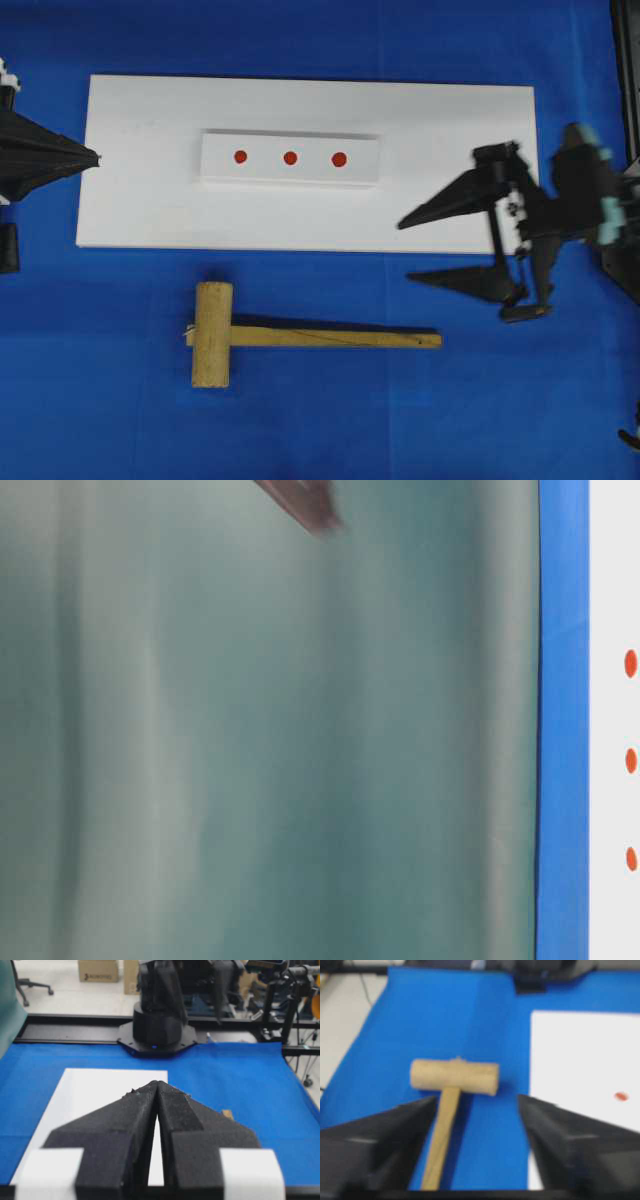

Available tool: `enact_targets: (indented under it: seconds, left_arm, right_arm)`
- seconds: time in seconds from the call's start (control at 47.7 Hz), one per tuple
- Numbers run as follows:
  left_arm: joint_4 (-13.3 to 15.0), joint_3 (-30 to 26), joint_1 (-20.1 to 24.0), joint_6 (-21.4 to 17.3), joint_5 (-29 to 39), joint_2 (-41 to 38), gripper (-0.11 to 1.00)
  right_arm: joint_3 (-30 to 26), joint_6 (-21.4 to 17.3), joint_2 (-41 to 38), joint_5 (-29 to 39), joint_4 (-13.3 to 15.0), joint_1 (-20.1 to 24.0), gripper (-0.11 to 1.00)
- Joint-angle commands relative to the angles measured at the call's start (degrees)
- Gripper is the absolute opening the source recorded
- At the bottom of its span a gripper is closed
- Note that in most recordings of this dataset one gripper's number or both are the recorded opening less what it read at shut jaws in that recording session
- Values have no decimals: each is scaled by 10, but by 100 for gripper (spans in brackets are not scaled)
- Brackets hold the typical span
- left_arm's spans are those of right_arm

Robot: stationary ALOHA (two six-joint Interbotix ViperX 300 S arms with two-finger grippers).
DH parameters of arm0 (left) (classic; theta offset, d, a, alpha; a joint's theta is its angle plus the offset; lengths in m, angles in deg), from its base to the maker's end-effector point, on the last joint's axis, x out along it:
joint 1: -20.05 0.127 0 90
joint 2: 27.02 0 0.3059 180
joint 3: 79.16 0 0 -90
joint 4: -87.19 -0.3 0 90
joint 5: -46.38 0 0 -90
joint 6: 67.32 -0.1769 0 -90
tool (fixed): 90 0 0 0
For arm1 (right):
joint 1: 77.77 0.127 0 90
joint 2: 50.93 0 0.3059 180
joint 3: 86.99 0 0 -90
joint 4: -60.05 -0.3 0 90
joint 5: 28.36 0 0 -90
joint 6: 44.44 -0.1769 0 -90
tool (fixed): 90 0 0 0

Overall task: Hit the mark with a hammer.
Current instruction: 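Move the right gripper down to the wooden mallet's handle, then close the right gripper on the handle and lift the mallet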

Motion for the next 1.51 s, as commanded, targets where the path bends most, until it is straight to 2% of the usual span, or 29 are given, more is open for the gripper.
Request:
enact_targets:
  seconds: [0.0, 0.042, 0.084, 0.294, 0.524, 0.839, 1.028, 1.385, 1.489]
  left_arm:
    - [1, -9, 0, 0, -3, -3, 0]
    - [1, -9, 1, 0, -2, -3, 0]
    - [1, -9, 0, 0, -3, -3, 0]
    - [1, -9, 0, 0, -3, -3, 0]
    - [1, -6, 1, 1, -3, -3, 0]
    - [1, -3, 0, 1, -3, -3, 0]
    - [1, -2, 1, 1, -3, -4, 0]
    - [1, -1, 0, 1, -3, -3, 0]
    - [1, -1, 0, 1, -3, -3, 0]
  right_arm:
    - [-39, 0, -48, -11, -11, 17, 78]
    - [-53, 0, -73, -11, -18, 22, 88]
    - [-68, 0, -95, -11, -28, 27, 91]
    - [-122, 0, -204, -27, -87, 37, 87]
    - [-164, 1, -304, -81, -134, 62, 87]
    - [-201, 5, -408, -118, -187, 89, 87]
    - [-217, 7, -453, -124, -195, 96, 87]
    - [-226, 11, -486, -130, -200, 91, 86]
    - [-228, 21, -492, -127, -203, 86, 83]
